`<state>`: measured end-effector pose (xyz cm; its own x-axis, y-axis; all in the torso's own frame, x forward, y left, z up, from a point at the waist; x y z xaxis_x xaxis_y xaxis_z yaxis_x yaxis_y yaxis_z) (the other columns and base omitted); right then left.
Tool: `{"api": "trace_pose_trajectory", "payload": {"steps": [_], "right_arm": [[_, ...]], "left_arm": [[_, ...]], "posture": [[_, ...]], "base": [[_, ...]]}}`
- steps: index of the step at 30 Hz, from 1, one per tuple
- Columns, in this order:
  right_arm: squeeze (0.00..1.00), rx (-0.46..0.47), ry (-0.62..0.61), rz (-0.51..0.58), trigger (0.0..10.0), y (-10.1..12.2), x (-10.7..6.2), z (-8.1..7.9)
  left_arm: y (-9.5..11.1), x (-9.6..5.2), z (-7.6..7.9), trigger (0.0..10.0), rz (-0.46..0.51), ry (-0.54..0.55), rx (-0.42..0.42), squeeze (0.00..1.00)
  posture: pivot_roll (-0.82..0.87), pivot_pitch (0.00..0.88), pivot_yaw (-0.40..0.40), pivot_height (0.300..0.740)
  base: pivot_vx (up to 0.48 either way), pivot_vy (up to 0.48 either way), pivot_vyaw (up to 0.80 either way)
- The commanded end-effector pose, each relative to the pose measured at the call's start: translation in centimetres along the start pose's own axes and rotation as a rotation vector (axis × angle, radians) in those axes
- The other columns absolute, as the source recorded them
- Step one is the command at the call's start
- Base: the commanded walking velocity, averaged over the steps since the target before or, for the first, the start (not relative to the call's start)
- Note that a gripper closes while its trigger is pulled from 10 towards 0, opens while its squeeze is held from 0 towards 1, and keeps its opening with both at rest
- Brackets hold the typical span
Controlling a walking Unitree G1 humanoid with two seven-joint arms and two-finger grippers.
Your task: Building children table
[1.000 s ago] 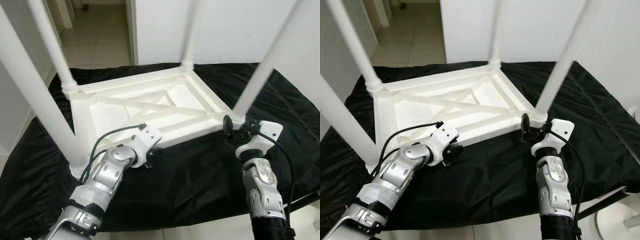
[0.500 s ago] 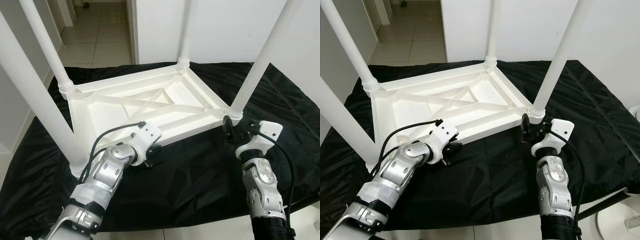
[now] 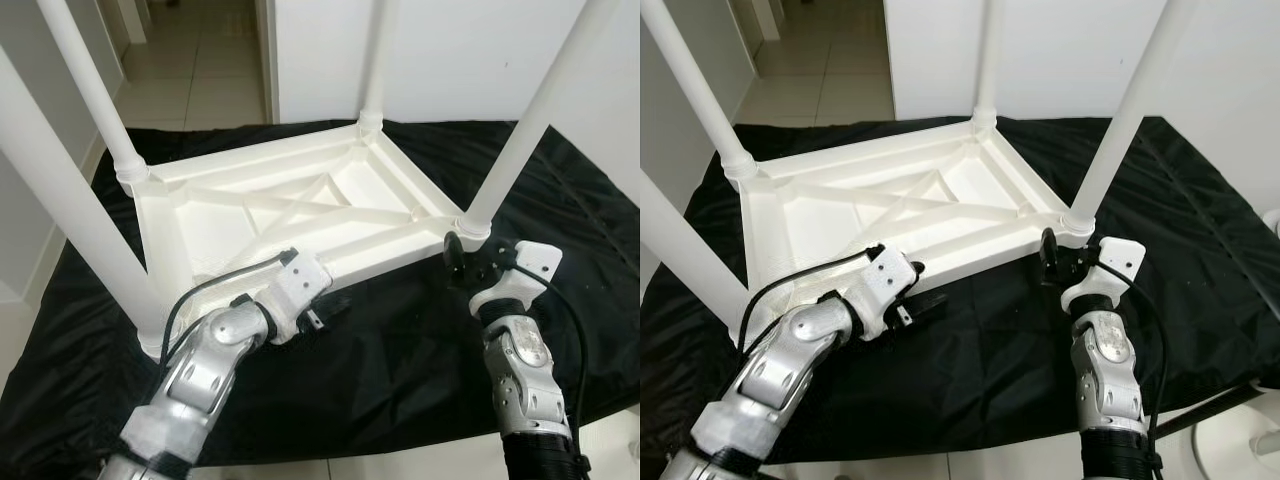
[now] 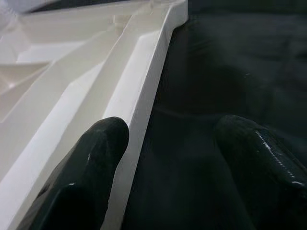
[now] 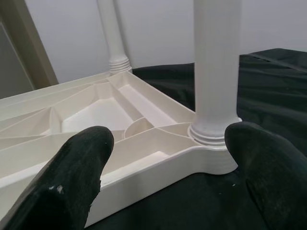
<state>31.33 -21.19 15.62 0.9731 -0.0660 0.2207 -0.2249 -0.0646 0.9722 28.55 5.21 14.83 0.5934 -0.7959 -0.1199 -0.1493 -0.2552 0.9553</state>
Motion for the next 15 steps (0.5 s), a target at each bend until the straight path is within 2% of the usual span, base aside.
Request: {"api": "trace_pose_trajectory", "payload": {"steps": [1, 2, 4, 5, 6, 8, 9, 10, 11, 12, 13, 14, 15], "right_arm": [[0.0, 0.011, 0.003, -0.02, 10.0, -0.4, 0.0, -0.2], [0.0, 0.012, 0.005, -0.02, 10.0, -0.5, 0.0, -0.2], [0.0, 0.012, 0.005, -0.02, 10.0, -0.5, 0.0, -0.2], [0.0, 0.013, 0.008, -0.019, 10.0, -0.5, 0.0, -0.3], [0.0, 0.014, 0.014, -0.019, 10.0, -0.5, 0.2, -0.5], [0.0, 0.014, 0.014, -0.019, 10.0, -0.5, 0.2, -0.5], [0.0, 0.014, 0.018, -0.021, 10.0, -0.5, 0.3, -0.5], [0.0, 0.014, 0.018, -0.021, 10.0, -0.5, 0.3, -0.5], [0.0, 0.011, 0.022, -0.024, 10.0, -0.7, 0.5, -0.6], [0.0, 0.011, 0.022, -0.024, 10.0, -0.7, 0.5, -0.6], [0.0, 0.009, 0.027, -0.027, 10.0, -0.8, 0.6, -0.6], [0.0, 0.009, 0.027, -0.027, 10.0, -0.8, 0.6, -0.6], [0.0, 0.008, 0.033, -0.03, 10.0, -0.9, 0.6, -0.7]], "left_arm": [[0.4, -0.2, 0.0, 10.0, 0.024, -0.012, 0.008, 0.0], [0.4, -0.9, -0.1, 10.0, 0.039, -0.01, 0.002, 0.0], [0.4, -0.9, -0.1, 10.0, 0.039, -0.01, 0.002, 0.0], [0.6, -2.1, -0.2, 10.0, 0.06, -0.013, -0.024, 0.0], [0.7, -4.1, -0.2, 10.0, 0.089, -0.039, -0.045, 0.0], [0.7, -4.1, -0.2, 10.0, 0.089, -0.039, -0.045, 0.0], [0.5, -5.9, -0.2, 10.0, 0.076, -0.082, -0.073, 0.0], [0.5, -5.9, -0.2, 10.0, 0.076, -0.082, -0.073, 0.0], [0.3, -7.5, -0.1, 10.0, 0.062, -0.131, -0.073, 0.0], [0.3, -7.5, -0.1, 10.0, 0.062, -0.131, -0.073, 0.0], [0.1, -8.6, 0.1, 10.0, 0.041, -0.176, -0.077, 0.0], [0.1, -8.6, 0.1, 10.0, 0.041, -0.176, -0.077, 0.0], [-0.2, -9.4, 0.3, 10.0, 0.013, -0.213, -0.08, 0.0]], "posture": [[-0.04, 0.04, -0.004, 0.74], [-0.02, 0.038, -0.005, 0.74], [-0.02, 0.038, -0.005, 0.74], [-0.02, 0.038, -0.005, 0.74], [-0.01, 0.036, -0.01, 0.74], [-0.01, 0.036, -0.01, 0.74], [0.0, 0.035, -0.019, 0.74], [0.0, 0.035, -0.019, 0.74], [0.02, 0.033, -0.027, 0.74], [0.02, 0.033, -0.027, 0.74], [0.02, 0.033, -0.027, 0.74], [0.02, 0.033, -0.027, 0.74], [0.04, 0.028, -0.035, 0.74]], "base": [[0.0, 0.0, 0.0], [0.0, 0.0, 0.0], [0.0, 0.0, 0.0], [0.0, 0.0, 0.0], [0.0, 0.0, 0.0], [0.0, 0.0, 0.0], [0.0, 0.0, 0.0], [0.0, 0.0, 0.0], [0.0, 0.0, 0.0], [0.0, 0.0, 0.0], [0.0, 0.0, 0.0], [0.0, 0.0, 0.0], [0.0, 0.0, 0.0]]}}
Point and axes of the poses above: a point about 5 cm out from each wrist's last joint towards the gripper, its own x axis pointing out of the wrist towards the gripper, its own y axis along the axis of the wrist's last joint, z = x × y, the point moved 2 cm from there along x, pointing out of the wrist towards the gripper, and after that the axes turned 3 degrees about -x, right-handed, at the moved point
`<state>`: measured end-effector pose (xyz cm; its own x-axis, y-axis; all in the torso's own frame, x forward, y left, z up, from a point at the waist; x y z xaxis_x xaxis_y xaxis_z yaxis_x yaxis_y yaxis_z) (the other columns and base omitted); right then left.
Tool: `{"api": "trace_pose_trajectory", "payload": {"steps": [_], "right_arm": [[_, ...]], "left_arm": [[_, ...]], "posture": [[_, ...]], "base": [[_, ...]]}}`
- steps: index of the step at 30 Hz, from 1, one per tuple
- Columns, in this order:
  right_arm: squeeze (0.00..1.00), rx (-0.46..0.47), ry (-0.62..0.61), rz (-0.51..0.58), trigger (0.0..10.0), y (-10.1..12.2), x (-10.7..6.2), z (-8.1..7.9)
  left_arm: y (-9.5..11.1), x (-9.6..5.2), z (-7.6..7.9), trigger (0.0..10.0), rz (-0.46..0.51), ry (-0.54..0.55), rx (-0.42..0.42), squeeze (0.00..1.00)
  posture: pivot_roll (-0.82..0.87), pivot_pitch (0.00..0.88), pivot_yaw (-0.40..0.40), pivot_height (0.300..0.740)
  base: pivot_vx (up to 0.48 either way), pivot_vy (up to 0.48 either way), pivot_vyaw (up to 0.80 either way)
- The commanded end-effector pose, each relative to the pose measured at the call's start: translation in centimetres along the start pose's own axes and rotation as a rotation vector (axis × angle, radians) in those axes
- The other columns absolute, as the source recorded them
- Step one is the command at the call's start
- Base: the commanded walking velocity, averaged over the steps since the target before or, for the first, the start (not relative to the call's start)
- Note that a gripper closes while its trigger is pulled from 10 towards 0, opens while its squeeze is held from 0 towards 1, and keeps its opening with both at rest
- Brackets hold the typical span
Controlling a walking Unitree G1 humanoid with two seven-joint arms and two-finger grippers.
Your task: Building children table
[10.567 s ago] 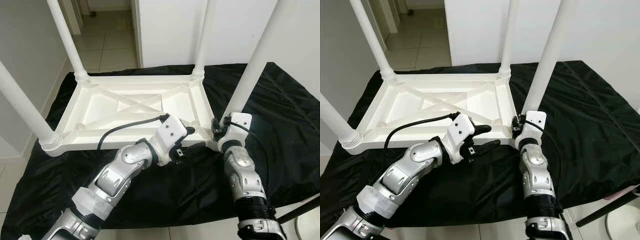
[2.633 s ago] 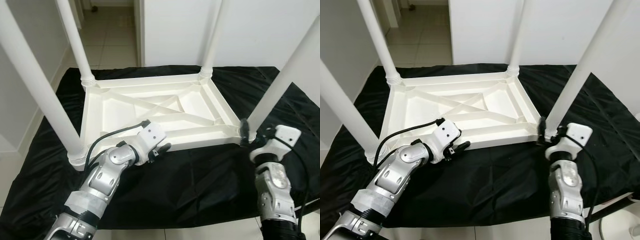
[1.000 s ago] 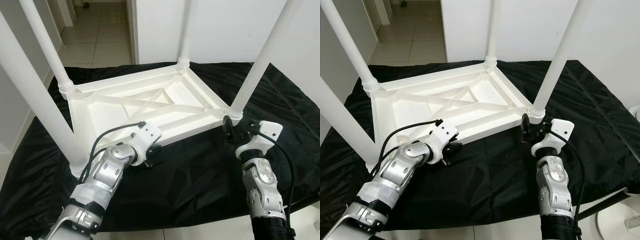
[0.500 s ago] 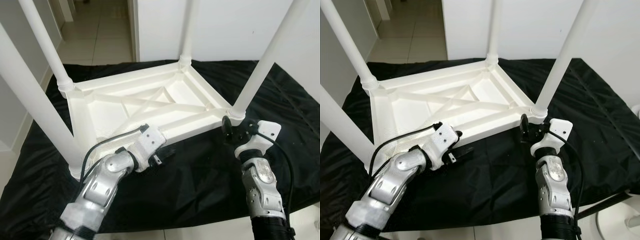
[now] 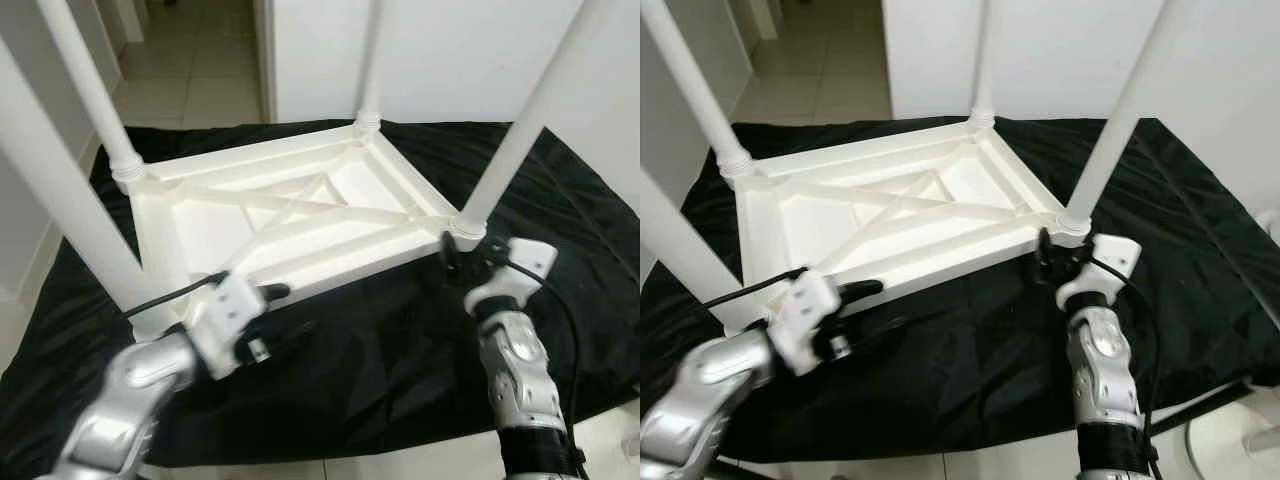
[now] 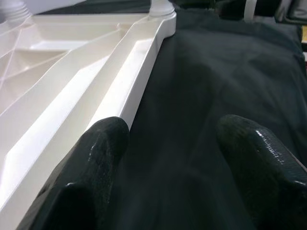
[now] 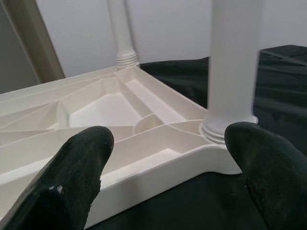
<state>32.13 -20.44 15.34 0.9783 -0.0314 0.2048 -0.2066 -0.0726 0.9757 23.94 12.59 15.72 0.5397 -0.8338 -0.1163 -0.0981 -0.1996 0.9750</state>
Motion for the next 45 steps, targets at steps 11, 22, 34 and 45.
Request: {"api": "trace_pose_trajectory", "payload": {"steps": [11, 22, 34, 45], "right_arm": [[0.0, -0.002, 0.039, -0.022, 10.0, -0.8, 0.6, -0.8], [0.0, -0.005, 0.071, -0.041, 10.0, -1.5, 0.8, -1.2], [0.0, -0.01, 0.088, -0.047, 10.0, -1.9, 0.8, -1.6], [0.0, -0.001, 0.093, -0.052, 10.0, -2.3, 0.6, -2.1]], "left_arm": [[-1.8, -5.9, -1.2, 10.0, -0.189, -0.077, -0.003, 0.0], [-1.8, -12.4, -4.7, 10.0, -0.392, 0.072, 0.014, 0.0], [-3.3, -16.5, -8.0, 10.0, -0.619, 0.207, 0.085, 0.0], [-0.9, -14.4, -15.9, 10.0, -0.567, 0.616, 0.328, 0.0]], "posture": [[0.06, 0.02, -0.049, 0.74], [0.09, 0.006, -0.064, 0.74], [0.09, 0.0, -0.062, 0.74], [0.08, 0.008, -0.061, 0.74]], "base": [[0.0, 0.0, 0.0], [0.0, 0.0, 0.0], [0.0, 0.0, 0.0], [0.0, 0.0, 0.0]]}}
Point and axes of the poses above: a point about 5 cm out from each wrist's last joint towards the gripper, its own x axis pointing out of the wrist towards the gripper, its own y axis along the axis of the wrist's last joint, z = x × y, the point moved 2 cm from there along x, pointing out of the wrist towards the gripper, and after that the axes turned 3 degrees about -x, right-handed, at the moved point
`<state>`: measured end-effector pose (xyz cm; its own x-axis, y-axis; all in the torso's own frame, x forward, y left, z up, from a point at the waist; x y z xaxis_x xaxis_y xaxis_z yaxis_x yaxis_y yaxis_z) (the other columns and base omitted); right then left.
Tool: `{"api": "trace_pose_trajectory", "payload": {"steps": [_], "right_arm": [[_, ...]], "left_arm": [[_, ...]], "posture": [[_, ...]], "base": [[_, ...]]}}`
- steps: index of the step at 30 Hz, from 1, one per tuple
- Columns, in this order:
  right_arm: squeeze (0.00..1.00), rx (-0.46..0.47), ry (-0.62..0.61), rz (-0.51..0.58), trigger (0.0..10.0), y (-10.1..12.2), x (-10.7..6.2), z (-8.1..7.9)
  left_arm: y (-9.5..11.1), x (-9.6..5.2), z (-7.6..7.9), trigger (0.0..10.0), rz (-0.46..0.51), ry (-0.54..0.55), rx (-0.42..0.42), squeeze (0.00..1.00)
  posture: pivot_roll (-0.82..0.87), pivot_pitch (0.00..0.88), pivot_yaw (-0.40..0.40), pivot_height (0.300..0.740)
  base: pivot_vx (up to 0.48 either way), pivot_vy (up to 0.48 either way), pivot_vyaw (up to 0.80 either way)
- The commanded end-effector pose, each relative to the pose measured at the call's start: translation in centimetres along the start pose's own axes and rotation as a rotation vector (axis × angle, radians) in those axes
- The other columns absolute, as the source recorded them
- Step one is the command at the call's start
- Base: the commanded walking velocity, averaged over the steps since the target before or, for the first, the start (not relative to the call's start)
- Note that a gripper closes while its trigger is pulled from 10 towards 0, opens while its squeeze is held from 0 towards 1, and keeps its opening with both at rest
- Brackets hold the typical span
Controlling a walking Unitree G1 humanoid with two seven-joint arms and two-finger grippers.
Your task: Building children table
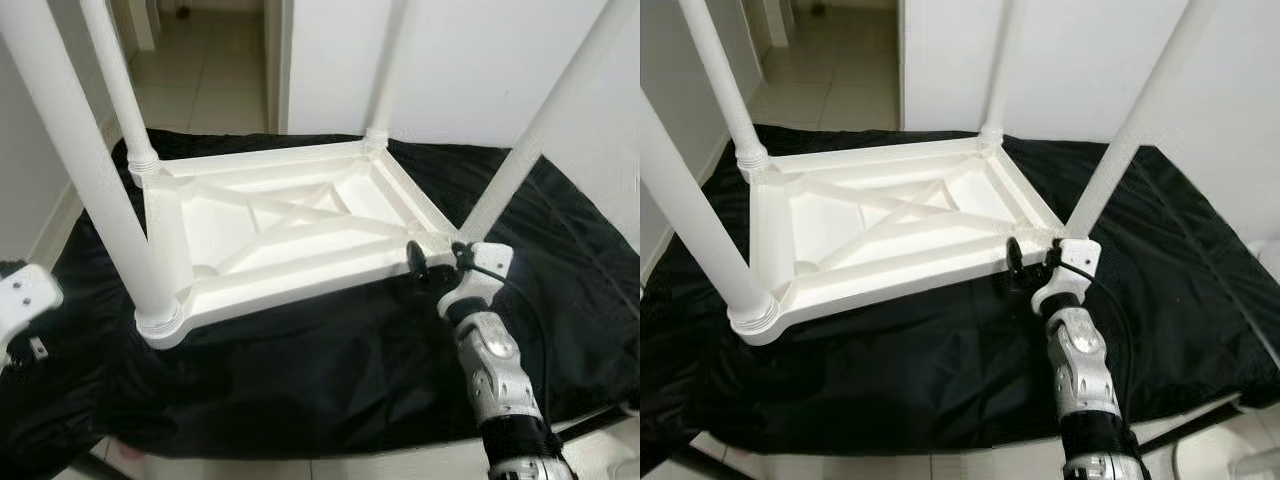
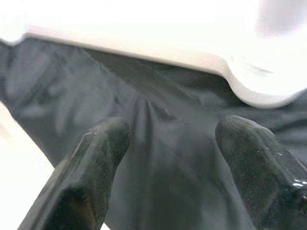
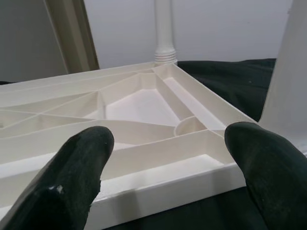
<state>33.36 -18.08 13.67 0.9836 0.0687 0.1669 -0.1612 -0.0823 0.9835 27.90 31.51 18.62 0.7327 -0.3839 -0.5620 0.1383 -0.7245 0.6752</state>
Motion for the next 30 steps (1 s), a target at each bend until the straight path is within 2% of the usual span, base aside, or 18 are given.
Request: {"api": "trace_pose_trajectory", "payload": {"steps": [1, 3, 5, 6, 7, 11, 12, 13, 15, 16, 20, 21, 23, 28, 29, 30], "right_arm": [[0.0, -0.011, -0.004, -0.007, 10.0, -0.2, -0.2, 0.2], [0.0, -0.01, -0.005, -0.009, 10.0, -0.3, -0.2, 0.1], [0.0, -0.005, -0.015, -0.015, 10.0, -0.6, -0.4, 0.2], [0.0, -0.005, -0.015, -0.015, 10.0, -0.6, -0.4, 0.2], [0.0, 0.008, -0.035, -0.033, 10.0, -1.0, -0.6, 0.3], [0.0, -0.002, -0.064, -0.067, 10.0, -1.8, -0.6, 0.1], [0.0, -0.002, -0.064, -0.067, 10.0, -1.8, -0.6, 0.1], [0.0, -0.007, -0.087, -0.091, 10.0, -2.4, -0.7, 0.0], [0.0, -0.007, -0.091, -0.095, 10.0, -2.5, -0.7, 0.0], [0.0, 0.008, -0.107, -0.102, 10.0, -2.8, -0.8, -0.2], [0.0, 0.015, -0.123, -0.11, 10.0, -3.1, -0.9, -0.4], [0.0, 0.016, -0.148, -0.127, 10.0, -3.4, -0.9, -0.3], [0.0, 0.02, -0.216, -0.166, 10.0, -4.2, -0.9, 0.4], [0.0, -0.002, -0.314, -0.211, 10.0, -4.8, -0.7, 1.9], [0.0, -0.002, -0.314, -0.211, 10.0, -4.8, -0.7, 1.9], [0.0, -0.008, -0.359, -0.226, 10.0, -5.0, -0.7, 2.7]], "left_arm": [[-0.2, 0.2, -2.3, 10.0, 0.01, 0.365, -0.014, 0.0], [0.4, 0.4, -2.9, 10.0, 0.042, 0.393, -0.026, 0.0], [1.8, 0.9, -3.6, 10.0, 0.123, 0.436, -0.05, 0.0], [1.8, 0.9, -3.6, 10.0, 0.123, 0.436, -0.05, 0.0], [2.5, 2.0, -3.6, 10.0, 0.168, 0.448, -0.067, 0.0], [2.7, 3.5, -2.8, 10.0, 0.186, 0.434, -0.054, 0.0], [2.7, 3.5, -2.8, 10.0, 0.186, 0.434, -0.054, 0.0], [3.1, 4.6, -2.0, 10.0, 0.224, 0.408, -0.074, 0.0], [3.2, 4.8, -1.9, 10.0, 0.233, 0.401, -0.082, 0.0], [3.9, 5.6, -1.2, 10.0, 0.304, 0.389, -0.129, 0.0], [4.4, 6.3, -0.6, 10.0, 0.339, 0.374, -0.152, 0.0], [5.0, 6.6, 0.1, 10.0, 0.376, 0.348, -0.159, 0.0], [6.1, 7.2, 1.3, 10.0, 0.455, 0.293, -0.171, 0.0], [7.3, 7.8, 3.4, 10.0, 0.54, 0.187, -0.177, 0.0], [7.3, 7.8, 3.4, 10.0, 0.54, 0.187, -0.177, 0.0], [7.9, 8.2, 4.4, 10.0, 0.567, 0.149, -0.18, 0.0]], "posture": [[0.08, 0.008, -0.061, 0.74], [0.08, 0.008, -0.061, 0.74], [0.07, 0.013, -0.058, 0.74], [0.07, 0.013, -0.058, 0.74], [0.06, 0.016, -0.056, 0.74], [0.05, 0.022, -0.053, 0.74], [0.05, 0.022, -0.053, 0.74], [0.05, 0.025, -0.053, 0.74], [0.05, 0.025, -0.053, 0.74], [0.05, 0.031, -0.054, 0.74], [0.04, 0.036, -0.054, 0.74], [0.04, 0.037, -0.054, 0.74], [0.04, 0.039, -0.054, 0.74], [0.05, 0.039, -0.056, 0.74], [0.05, 0.039, -0.056, 0.74], [0.05, 0.039, -0.059, 0.74]], "base": [[0.0, 0.0, 0.0], [0.0, 0.0, 0.0], [0.0, 0.0, 0.0], [0.0, 0.0, 0.0], [0.0, 0.0, 0.0], [0.0, 0.0, 0.0], [0.0, 0.0, 0.0], [0.0, 0.0, 0.0], [0.0, 0.0, 0.0], [0.0, 0.0, 0.0], [0.0, 0.0, 0.0], [0.0, 0.0, 0.0], [0.0, 0.0, 0.0], [0.0, 0.0, 0.0], [0.0, 0.0, 0.0], [0.0, 0.0, 0.0]]}}
Point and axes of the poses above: a point about 5 cm out from each wrist's last joint towards the gripper, its own x axis pointing out of the wrist towards the gripper, its own y axis along the axis of the wrist's last joint, z = x × y, the point moved 2 cm from there along x, pointing out of the wrist towards the gripper, and after that the axes turned 3 degrees about -x, right-handed, at the moved point
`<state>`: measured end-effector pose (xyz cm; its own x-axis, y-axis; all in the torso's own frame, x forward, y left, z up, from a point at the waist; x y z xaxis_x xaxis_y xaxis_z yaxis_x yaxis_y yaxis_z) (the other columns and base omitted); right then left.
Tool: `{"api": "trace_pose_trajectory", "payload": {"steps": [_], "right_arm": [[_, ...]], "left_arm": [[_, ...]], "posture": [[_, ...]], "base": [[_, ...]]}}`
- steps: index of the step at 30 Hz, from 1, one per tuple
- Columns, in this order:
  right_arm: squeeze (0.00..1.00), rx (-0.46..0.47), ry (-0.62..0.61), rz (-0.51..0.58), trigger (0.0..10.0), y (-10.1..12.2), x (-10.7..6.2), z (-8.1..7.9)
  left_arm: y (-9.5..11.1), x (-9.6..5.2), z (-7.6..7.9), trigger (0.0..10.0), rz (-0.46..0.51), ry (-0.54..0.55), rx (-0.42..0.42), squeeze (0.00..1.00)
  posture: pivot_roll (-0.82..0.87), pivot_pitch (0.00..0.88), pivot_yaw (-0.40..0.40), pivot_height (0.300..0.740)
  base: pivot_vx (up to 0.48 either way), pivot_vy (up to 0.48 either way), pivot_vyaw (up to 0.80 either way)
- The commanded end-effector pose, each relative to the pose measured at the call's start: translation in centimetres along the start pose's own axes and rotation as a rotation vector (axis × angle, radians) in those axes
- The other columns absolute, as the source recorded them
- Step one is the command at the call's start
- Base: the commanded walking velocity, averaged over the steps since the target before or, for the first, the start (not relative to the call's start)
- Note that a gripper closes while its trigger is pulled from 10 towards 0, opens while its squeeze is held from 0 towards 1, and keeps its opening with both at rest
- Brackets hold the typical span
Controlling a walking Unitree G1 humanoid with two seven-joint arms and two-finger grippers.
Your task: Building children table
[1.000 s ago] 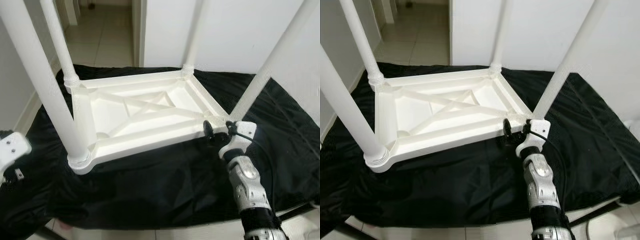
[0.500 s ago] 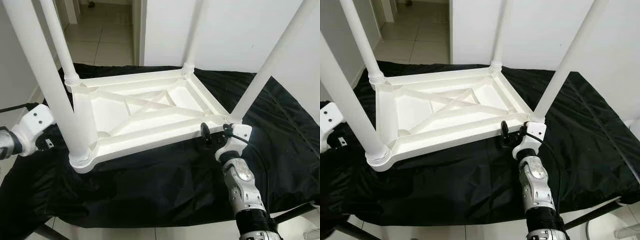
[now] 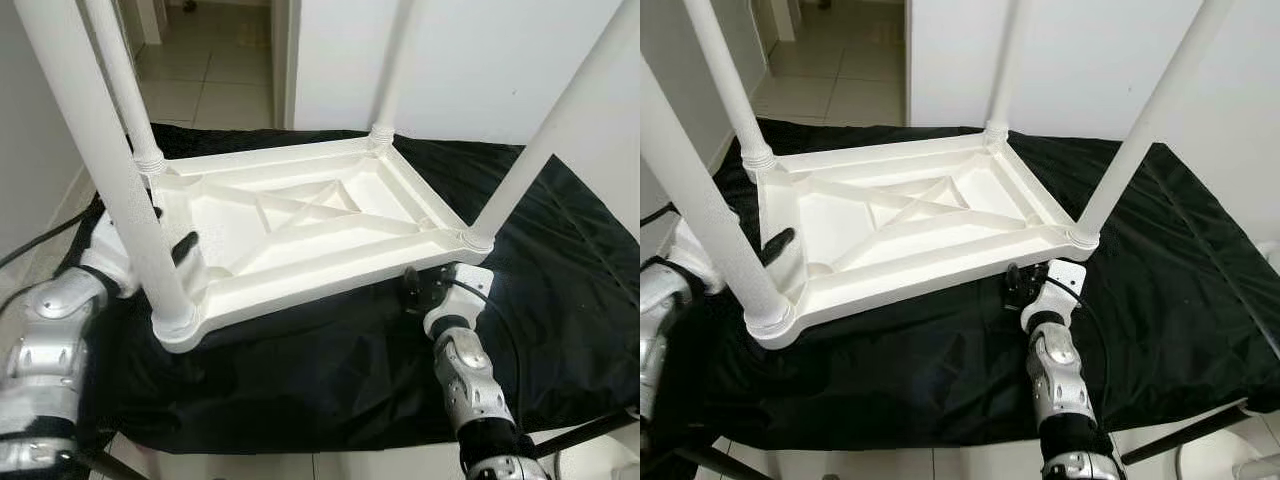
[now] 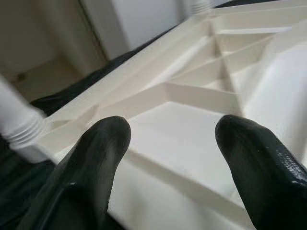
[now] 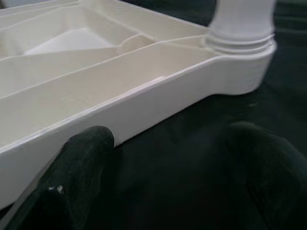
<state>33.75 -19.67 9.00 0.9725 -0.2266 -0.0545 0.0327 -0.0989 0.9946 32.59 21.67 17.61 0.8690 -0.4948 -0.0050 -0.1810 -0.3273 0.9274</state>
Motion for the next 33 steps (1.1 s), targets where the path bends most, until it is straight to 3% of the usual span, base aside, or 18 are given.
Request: {"api": "trace_pose_trajectory", "payload": {"steps": [1, 4, 5, 8, 10, 11, 12, 17, 24, 33], "right_arm": [[0.0, -0.009, -0.055, -0.032, 10.0, -0.5, 0.2, 1.0], [0.0, -0.016, -0.09, -0.044, 10.0, -0.6, 0.7, 1.6], [0.0, -0.016, -0.09, -0.044, 10.0, -0.6, 0.7, 1.6], [0.0, -0.022, -0.104, -0.047, 10.0, -0.4, 1.1, 1.9], [0.0, -0.024, -0.108, -0.049, 10.0, -0.4, 1.3, 1.9], [0.0, -0.028, -0.113, -0.055, 10.0, -0.4, 1.7, 1.9], [0.0, -0.028, -0.113, -0.055, 10.0, -0.4, 1.7, 1.9], [0.0, -0.035, -0.107, -0.077, 10.0, -0.2, 2.7, 1.9], [0.0, -0.04, -0.028, -0.083, 10.0, 0.2, 3.5, 0.7], [0.0, -0.032, 0.175, -0.061, 10.0, 1.9, 4.8, -2.3]], "left_arm": [[0.2, 0.4, 1.9, 10.0, 0.025, -0.114, -0.001, 0.0], [0.8, 0.5, 4.2, 10.0, 0.069, -0.208, -0.04, 0.0], [0.8, 0.5, 4.2, 10.0, 0.069, -0.208, -0.04, 0.0], [1.4, 0.2, 6.4, 10.0, 0.101, -0.317, -0.067, 0.0], [1.6, 0.0, 7.0, 10.0, 0.105, -0.354, -0.072, 0.0], [1.9, -0.4, 8.6, 10.0, 0.113, -0.434, -0.091, 0.0], [1.9, -0.4, 8.6, 10.0, 0.113, -0.434, -0.091, 0.0], [3.3, -0.7, 12.0, 10.0, 0.154, -0.556, -0.15, 0.0], [4.1, -0.6, 13.6, 10.0, 0.178, -0.595, -0.177, 0.0], [5.3, -0.3, 15.2, 10.0, 0.194, -0.624, -0.205, 0.0]], "posture": [[0.05, 0.039, -0.059, 0.74], [0.05, 0.039, -0.06, 0.74], [0.05, 0.039, -0.06, 0.74], [0.05, 0.039, -0.062, 0.74], [0.05, 0.039, -0.062, 0.74], [0.05, 0.039, -0.062, 0.74], [0.05, 0.039, -0.062, 0.74], [0.06, 0.037, -0.063, 0.74], [0.07, 0.036, -0.065, 0.74], [0.06, 0.033, -0.061, 0.74]], "base": [[0.0, 0.0, 0.0], [0.0, 0.0, 0.0], [0.0, 0.0, 0.0], [0.0, 0.0, 0.0], [0.0, 0.0, 0.0], [0.0, 0.0, 0.0], [0.0, 0.0, 0.0], [0.0, 0.0, 0.0], [0.0, 0.0, 0.0], [0.0, 0.0, 0.0]]}}
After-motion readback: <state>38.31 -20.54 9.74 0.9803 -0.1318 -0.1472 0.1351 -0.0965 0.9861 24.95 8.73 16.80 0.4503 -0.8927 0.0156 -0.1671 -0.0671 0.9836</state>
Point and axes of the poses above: a point about 5 cm out from each wrist's last joint towards the gripper, its own x axis pointing out of the wrist towards the gripper, its own y axis along the axis of the wrist's last joint, z = x × y, the point moved 2 cm from there along x, pointing out of the wrist towards the gripper, and after that the axes turned 3 degrees about -x, right-handed, at the moved point
